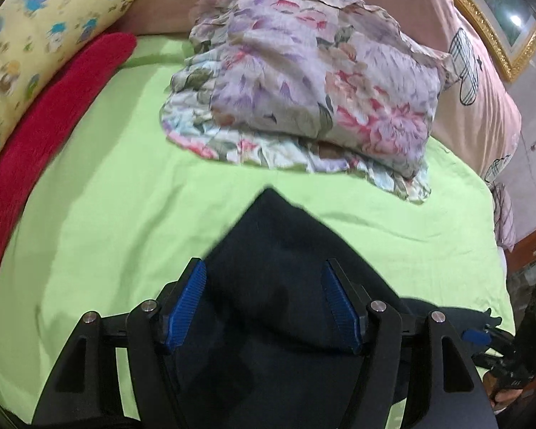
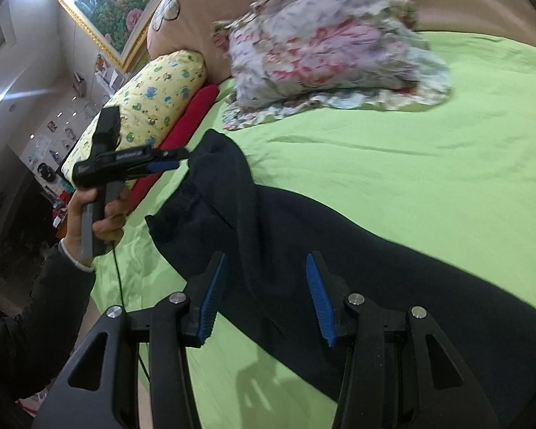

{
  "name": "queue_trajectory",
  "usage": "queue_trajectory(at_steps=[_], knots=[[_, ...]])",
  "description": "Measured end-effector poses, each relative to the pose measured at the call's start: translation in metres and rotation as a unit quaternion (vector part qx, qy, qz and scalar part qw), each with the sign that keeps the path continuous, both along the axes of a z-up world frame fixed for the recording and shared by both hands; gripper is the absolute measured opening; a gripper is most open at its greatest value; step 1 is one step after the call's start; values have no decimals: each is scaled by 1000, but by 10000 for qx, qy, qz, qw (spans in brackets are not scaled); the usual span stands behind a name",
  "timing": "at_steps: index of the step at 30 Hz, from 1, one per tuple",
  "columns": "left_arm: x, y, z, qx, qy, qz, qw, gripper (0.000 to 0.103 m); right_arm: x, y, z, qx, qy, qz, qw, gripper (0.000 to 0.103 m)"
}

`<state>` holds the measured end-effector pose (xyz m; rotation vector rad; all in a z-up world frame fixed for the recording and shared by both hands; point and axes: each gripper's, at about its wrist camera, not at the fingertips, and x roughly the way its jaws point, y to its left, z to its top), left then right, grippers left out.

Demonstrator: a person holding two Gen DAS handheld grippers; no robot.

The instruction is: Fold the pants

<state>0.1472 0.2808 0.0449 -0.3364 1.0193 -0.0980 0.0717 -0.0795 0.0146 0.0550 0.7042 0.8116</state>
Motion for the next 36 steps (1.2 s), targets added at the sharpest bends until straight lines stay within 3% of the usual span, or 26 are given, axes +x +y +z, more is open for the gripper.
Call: queue_trajectory(at_steps=[9, 13, 17, 18, 19, 20, 28, 36], knots=[[39, 0, -22, 231, 391, -289, 9986, 69, 37, 62, -11, -357, 164, 287, 9988, 48], [43, -6, -28, 414, 333, -438, 9976, 66, 49, 74, -19, -474, 226, 267, 9983, 48], [45, -20, -31, 639, 294, -700, 9951, 37, 52, 84, -25, -498, 249, 367, 9978, 42], [45, -23, -31, 750, 252, -705, 9944, 31, 52, 87, -26, -531, 242, 383, 9976, 28], [44, -25, -30, 826, 207, -717, 9938, 17, 51, 89, -27, -580, 239, 387, 9973, 10], [42, -25, -29, 871, 153, -692, 9937, 13, 50, 90, -27, -620, 202, 364, 9972, 7], [-15, -9, 6, 496, -627, -291, 9964, 8, 8, 81, -7, -388, -407, 614, 9965, 6], [-80, 9, 3, 9, -851, 202, 9962, 7, -23, 93, -28, -549, -364, 893, 9938, 6]])
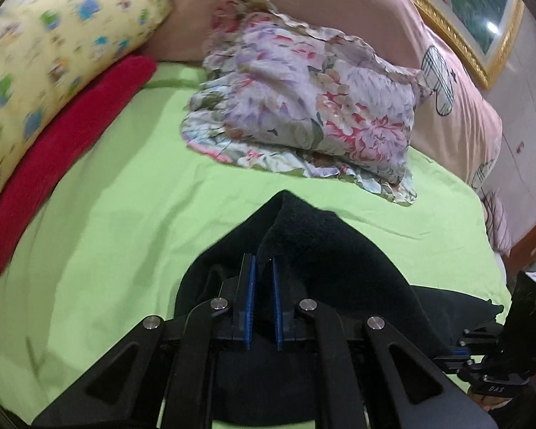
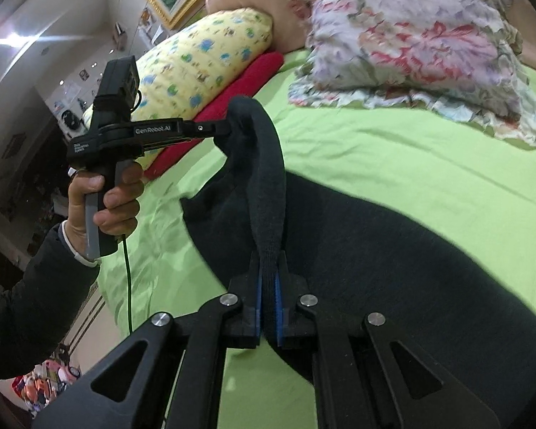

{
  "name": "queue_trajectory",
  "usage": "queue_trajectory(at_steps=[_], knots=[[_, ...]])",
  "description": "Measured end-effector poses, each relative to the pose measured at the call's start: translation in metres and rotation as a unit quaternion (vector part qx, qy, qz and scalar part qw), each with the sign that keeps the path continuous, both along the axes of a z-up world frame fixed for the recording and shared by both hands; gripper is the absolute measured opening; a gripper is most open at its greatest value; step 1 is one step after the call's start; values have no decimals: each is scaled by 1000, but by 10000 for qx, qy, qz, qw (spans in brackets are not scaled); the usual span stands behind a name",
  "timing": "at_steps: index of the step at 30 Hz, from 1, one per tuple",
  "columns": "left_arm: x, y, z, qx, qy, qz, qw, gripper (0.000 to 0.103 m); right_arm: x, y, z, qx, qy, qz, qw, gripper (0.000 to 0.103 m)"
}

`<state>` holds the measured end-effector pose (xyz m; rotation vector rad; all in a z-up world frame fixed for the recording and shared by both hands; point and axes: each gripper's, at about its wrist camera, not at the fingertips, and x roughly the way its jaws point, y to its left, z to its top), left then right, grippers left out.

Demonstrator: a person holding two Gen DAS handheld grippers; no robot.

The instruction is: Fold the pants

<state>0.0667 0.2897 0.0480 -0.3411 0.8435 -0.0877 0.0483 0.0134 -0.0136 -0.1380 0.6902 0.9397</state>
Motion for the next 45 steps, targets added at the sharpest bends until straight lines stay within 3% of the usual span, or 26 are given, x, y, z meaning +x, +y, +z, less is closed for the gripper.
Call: queue_trajectory(at_steps=[9, 16, 17, 19, 21, 23, 26, 28, 32, 37, 45], knots=[[-35, 31, -44, -556, 238, 696, 9957, 7, -4, 18, -30, -392, 49, -11, 9992, 6], [-61, 46, -62, -948, 399, 1032, 9893, 7, -6, 20, -34, -397, 266, -4, 9989, 19], [-67, 48, -61, -1016, 389, 1064, 9884, 9, -8, 19, -34, -361, 295, 20, 9989, 20], [-78, 49, -58, -1094, 382, 1131, 9868, 12, -10, 18, -33, -222, 437, 146, 9987, 32], [-89, 47, -53, -1112, 364, 1194, 9859, 18, -15, 15, -30, -100, 500, 244, 9984, 33], [-96, 44, -49, -1075, 369, 1293, 9851, 37, -19, 12, -28, -64, 469, 200, 9987, 33], [-105, 40, -45, -1134, 366, 1413, 9828, 55, -20, 4, -22, 41, 445, 99, 9990, 33], [-109, 38, -44, -1253, 378, 1535, 9794, 61, -18, -2, -17, 102, 422, -5, 9991, 33], [-108, 30, -44, -1401, 392, 1570, 9768, 62, -13, -15, -8, 208, 375, -208, 9989, 33], [-95, 16, -47, -1147, 595, 1573, 9791, 64, -2, -29, -1, 274, 347, -471, 9979, 33], [-78, 9, -52, -1051, 696, 1561, 9797, 66, 19, -43, 12, 383, 268, -695, 9965, 38]])
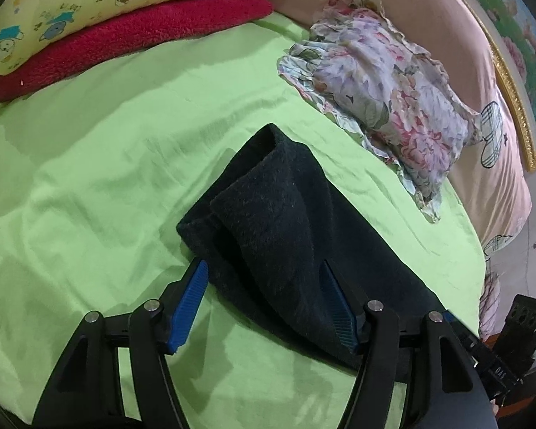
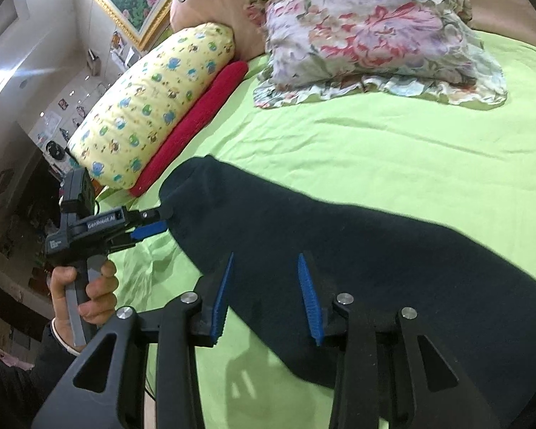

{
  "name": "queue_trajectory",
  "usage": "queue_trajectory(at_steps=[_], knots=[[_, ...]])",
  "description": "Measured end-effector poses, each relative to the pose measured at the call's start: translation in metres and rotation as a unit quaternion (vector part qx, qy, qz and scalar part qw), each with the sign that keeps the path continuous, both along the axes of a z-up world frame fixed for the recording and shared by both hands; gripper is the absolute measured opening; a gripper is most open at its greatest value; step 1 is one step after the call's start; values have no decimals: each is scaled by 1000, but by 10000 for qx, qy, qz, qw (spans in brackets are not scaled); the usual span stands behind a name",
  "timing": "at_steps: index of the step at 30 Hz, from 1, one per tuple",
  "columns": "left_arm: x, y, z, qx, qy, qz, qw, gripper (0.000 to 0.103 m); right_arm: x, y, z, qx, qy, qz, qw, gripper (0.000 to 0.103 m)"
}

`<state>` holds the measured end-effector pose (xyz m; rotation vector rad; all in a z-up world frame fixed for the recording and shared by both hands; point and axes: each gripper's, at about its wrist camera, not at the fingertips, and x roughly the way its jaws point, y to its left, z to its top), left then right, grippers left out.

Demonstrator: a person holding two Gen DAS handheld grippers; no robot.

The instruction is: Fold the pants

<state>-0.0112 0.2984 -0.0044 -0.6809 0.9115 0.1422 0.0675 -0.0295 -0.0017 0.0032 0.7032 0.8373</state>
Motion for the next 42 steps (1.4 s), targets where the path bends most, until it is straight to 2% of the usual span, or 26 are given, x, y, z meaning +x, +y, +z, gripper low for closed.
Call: queue_trajectory(at_steps=[10, 17, 19, 22, 26, 30, 33, 36, 39, 41, 42], knots=[[15, 11, -10, -64, 43, 108, 9999, 72, 47, 3, 12, 71, 122, -314, 9994, 38], [10, 19, -34, -289, 30, 201, 9994, 71, 103, 6, -1, -206, 522, -740, 9957, 38], [12, 19, -33, -244, 15, 198, 9995, 71, 111, 14, -9, -434, 647, -642, 9949, 38], [19, 19, -33, -203, 6, 244, 9995, 71, 108, 30, -18, -650, 678, -182, 9954, 38], [27, 20, -33, -237, -29, 309, 9992, 70, 98, 48, -27, -1212, 468, 35, 9915, 38], [29, 20, -34, -223, -123, 378, 9990, 69, 86, 45, -27, -1242, 303, 144, 9917, 38], [31, 16, -34, -80, -177, 306, 9993, 63, 83, 42, -28, -1253, 256, 213, 9916, 39], [33, 15, -34, 0, -214, 248, 9995, 57, 81, 47, -34, -1529, 151, 216, 9879, 42], [35, 15, -36, -54, -284, 191, 9994, 46, 77, 49, -37, -1604, 34, 270, 9867, 42], [38, 13, -37, -84, -357, 98, 9993, 32, 75, 50, -38, -1628, 35, 310, 9862, 42], [39, 11, -37, -51, -428, 47, 9991, 30, 75, 50, -37, -1622, 23, 333, 9862, 38]])
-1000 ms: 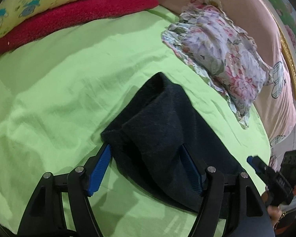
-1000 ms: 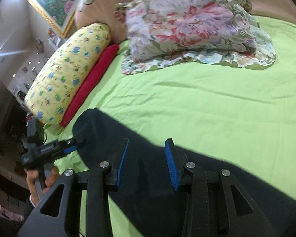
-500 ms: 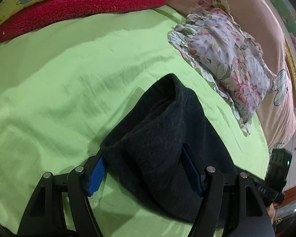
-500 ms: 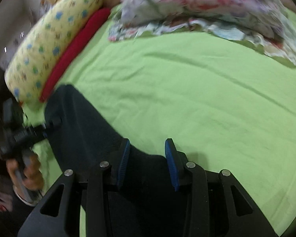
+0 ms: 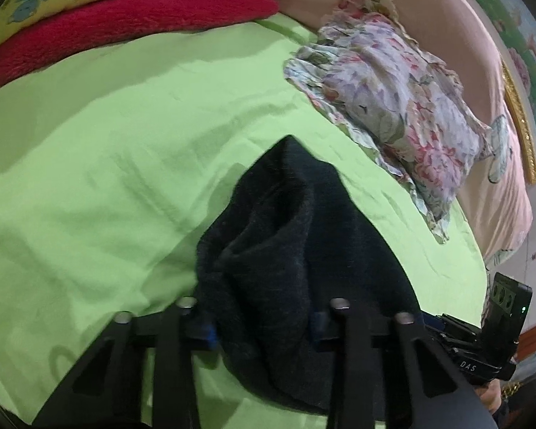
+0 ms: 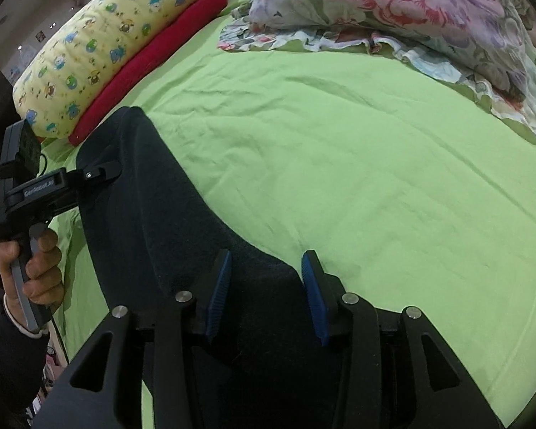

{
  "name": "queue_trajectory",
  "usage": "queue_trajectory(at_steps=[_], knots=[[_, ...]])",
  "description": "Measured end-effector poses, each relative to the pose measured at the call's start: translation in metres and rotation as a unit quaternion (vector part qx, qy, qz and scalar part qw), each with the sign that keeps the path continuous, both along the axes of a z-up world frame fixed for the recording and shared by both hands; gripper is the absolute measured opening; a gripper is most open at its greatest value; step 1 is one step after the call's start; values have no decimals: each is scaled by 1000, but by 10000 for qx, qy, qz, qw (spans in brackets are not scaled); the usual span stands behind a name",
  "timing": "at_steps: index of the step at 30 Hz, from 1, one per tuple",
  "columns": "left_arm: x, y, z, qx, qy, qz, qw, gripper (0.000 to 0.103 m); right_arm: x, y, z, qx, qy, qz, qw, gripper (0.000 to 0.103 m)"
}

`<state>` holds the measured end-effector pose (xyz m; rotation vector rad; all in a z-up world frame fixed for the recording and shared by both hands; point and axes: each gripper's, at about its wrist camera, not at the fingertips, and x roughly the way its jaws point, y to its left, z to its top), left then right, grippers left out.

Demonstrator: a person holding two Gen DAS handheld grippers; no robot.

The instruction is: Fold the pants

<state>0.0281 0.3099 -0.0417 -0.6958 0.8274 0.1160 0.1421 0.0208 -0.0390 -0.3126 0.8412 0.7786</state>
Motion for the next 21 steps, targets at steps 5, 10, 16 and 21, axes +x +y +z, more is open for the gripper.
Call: queue_trajectory(at_steps=[5, 10, 16, 21], knots=[[-7, -4, 11, 51, -164, -74, 9998, 19, -11, -9, 10, 228, -95, -119, 9996, 15], [-46, -6, 44, 19, -511, -74, 9987, 19, -44, -19, 46, 774, -483, -156, 9957, 12], [-117, -1, 75, -157, -904, 113, 9957, 19, -70, -16, 63, 1133, -647, 46, 9914, 11], [-142, 12, 62, -22, -657, 200, 9976, 19, -57, 3, 39, 1284, -466, -64, 9906, 9]])
